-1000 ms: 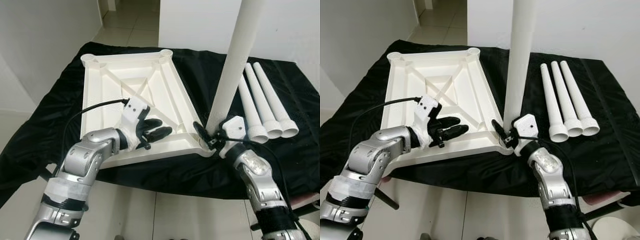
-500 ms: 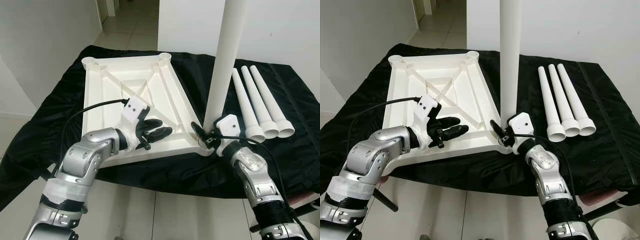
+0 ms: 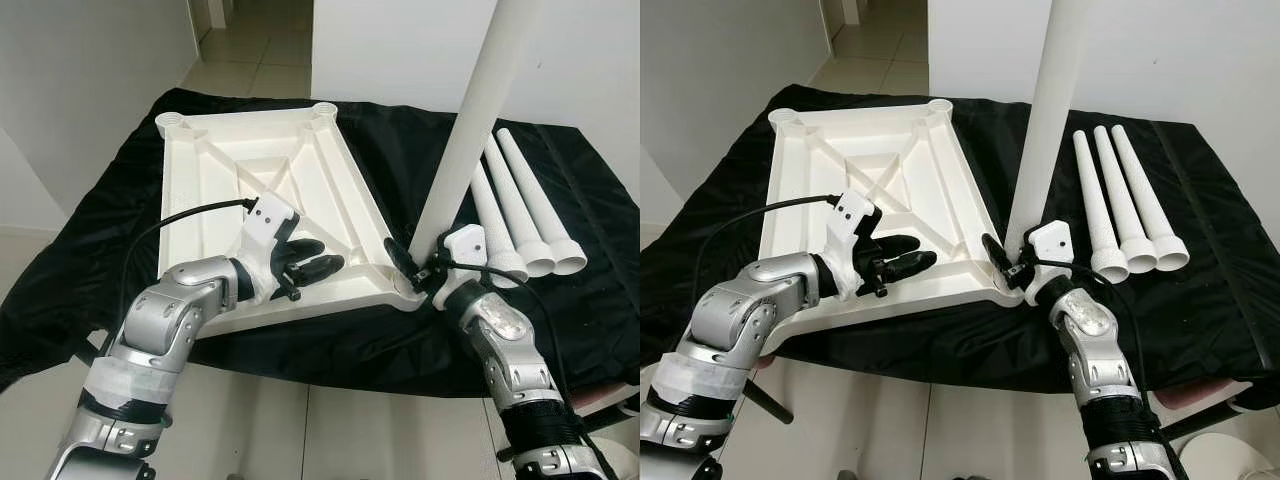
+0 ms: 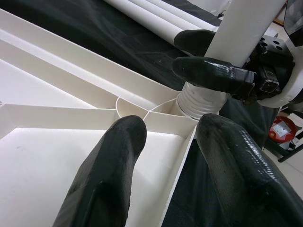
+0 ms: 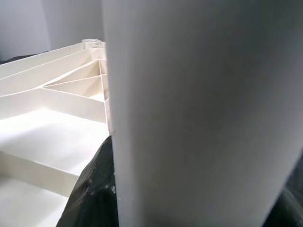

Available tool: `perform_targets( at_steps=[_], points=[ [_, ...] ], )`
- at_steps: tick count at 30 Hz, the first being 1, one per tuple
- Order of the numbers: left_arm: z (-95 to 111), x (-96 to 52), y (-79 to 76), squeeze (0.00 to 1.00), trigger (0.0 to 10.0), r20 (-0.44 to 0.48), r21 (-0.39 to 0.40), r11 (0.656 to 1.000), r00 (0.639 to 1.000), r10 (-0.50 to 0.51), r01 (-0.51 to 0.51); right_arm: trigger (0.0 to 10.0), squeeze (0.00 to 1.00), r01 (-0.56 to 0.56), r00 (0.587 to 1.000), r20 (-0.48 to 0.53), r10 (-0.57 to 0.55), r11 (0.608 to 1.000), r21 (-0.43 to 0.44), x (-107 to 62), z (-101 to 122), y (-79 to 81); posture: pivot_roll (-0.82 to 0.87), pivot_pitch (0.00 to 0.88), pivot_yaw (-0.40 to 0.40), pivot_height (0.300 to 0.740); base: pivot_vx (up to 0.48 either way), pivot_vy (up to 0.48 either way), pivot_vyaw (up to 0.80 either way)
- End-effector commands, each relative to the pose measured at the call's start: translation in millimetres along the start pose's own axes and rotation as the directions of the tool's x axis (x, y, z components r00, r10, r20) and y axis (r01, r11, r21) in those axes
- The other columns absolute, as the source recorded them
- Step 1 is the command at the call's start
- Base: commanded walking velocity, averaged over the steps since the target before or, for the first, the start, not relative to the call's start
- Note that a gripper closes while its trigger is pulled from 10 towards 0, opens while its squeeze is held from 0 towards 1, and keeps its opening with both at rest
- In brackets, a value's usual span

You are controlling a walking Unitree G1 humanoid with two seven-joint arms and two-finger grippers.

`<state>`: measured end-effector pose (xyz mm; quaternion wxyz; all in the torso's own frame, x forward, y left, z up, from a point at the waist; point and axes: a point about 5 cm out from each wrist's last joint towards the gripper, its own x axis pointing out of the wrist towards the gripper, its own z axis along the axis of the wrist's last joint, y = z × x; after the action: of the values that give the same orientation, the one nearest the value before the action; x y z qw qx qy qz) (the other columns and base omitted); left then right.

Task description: Building children table

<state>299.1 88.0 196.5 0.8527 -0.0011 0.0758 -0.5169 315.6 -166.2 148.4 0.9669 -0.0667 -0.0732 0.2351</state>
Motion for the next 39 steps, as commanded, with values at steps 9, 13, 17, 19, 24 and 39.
perform_targets(
  at_steps=[9,13,17,19,24,39],
  points=[
    [-1,-4.5,2.2,0.0,10.0,-0.006,-0.009,1.0,1.0,0.028,-0.028,10.0,0.0,0.109,0.973,-0.221,-0.073,0.982,0.156,-11.1,-46,4.4,0.0,0.09,-0.014,0.74,0.0,0.0,0.0],
    [-1,-5.0,2.0,0.0,10.0,-0.006,-0.01,0.999,0.999,0.032,-0.032,10.0,0.0,0.173,0.966,-0.231,-0.118,0.957,0.235,-12.5,-49,4.9,0.0,0.091,-0.012,0.74,0.0,0.0,0.0],
    [-1,-4.3,2.2,0.0,10.0,-0.005,-0.009,0.999,1.0,0.031,-0.031,10.0,0.0,0.203,0.961,-0.237,-0.142,0.944,0.26,-13.4,-51,6.5,0.0,0.092,-0.009,0.74,0.0,0.0,0.0],
    [-1,-4.2,2.3,0.0,10.0,-0.005,-0.009,0.999,0.999,0.031,-0.031,10.0,0.0,0.205,0.961,-0.238,-0.144,0.944,0.259,-14.7,-52,8.2,0.0,0.092,-0.009,0.74,0.0,0.0,0.0],
    [-1,-4.5,2.3,0.0,10.0,-0.004,-0.008,0.999,0.999,0.031,-0.031,10.0,0.0,0.189,0.973,-0.179,-0.147,0.951,0.246,-19.1,-49,14.6,0.0,0.091,-0.006,0.74,0.0,0.0,0.0],
    [1,-8.2,5.2,0.0,10.0,-0.004,-0.007,0.999,0.999,0.048,-0.048,10.0,0.0,0.011,0.994,-0.108,-0.008,1.0,0.026,-30.6,-46,36.6,0.01,0.094,-0.001,0.74,0.0,0.0,0.0]
  ],
)
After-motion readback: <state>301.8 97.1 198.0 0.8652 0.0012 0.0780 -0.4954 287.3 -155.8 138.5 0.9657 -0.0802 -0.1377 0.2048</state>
